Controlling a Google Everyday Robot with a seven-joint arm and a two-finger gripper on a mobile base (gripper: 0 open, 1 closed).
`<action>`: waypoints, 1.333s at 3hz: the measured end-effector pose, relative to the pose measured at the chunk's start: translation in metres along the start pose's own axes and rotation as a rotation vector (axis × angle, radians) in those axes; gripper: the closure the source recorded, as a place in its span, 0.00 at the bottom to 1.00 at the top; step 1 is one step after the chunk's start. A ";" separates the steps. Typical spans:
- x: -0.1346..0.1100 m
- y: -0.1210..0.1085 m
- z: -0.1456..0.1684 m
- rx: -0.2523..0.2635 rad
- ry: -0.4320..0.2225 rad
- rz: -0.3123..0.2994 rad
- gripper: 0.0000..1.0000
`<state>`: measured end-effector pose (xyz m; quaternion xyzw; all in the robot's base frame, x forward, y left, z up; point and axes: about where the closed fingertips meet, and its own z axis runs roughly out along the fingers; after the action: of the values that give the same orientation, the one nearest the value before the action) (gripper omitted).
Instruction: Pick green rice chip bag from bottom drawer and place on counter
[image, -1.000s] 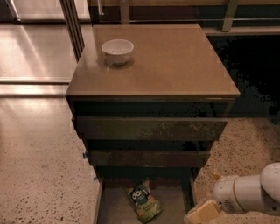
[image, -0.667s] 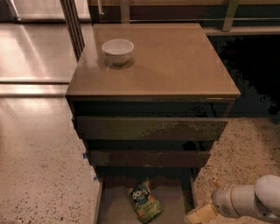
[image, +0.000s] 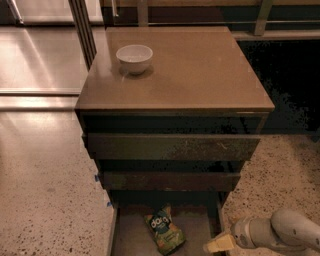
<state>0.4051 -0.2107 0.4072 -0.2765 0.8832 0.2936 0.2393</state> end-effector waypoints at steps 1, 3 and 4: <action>0.027 0.003 0.036 -0.058 -0.001 0.059 0.00; 0.035 -0.001 0.045 -0.075 -0.037 0.100 0.00; 0.026 -0.015 0.086 -0.130 -0.071 0.085 0.00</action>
Offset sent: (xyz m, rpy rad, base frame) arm -0.0084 0.0128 -0.0369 0.0532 0.0496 -0.0113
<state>0.4174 -0.1741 0.3249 -0.2432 0.8642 0.3697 0.2392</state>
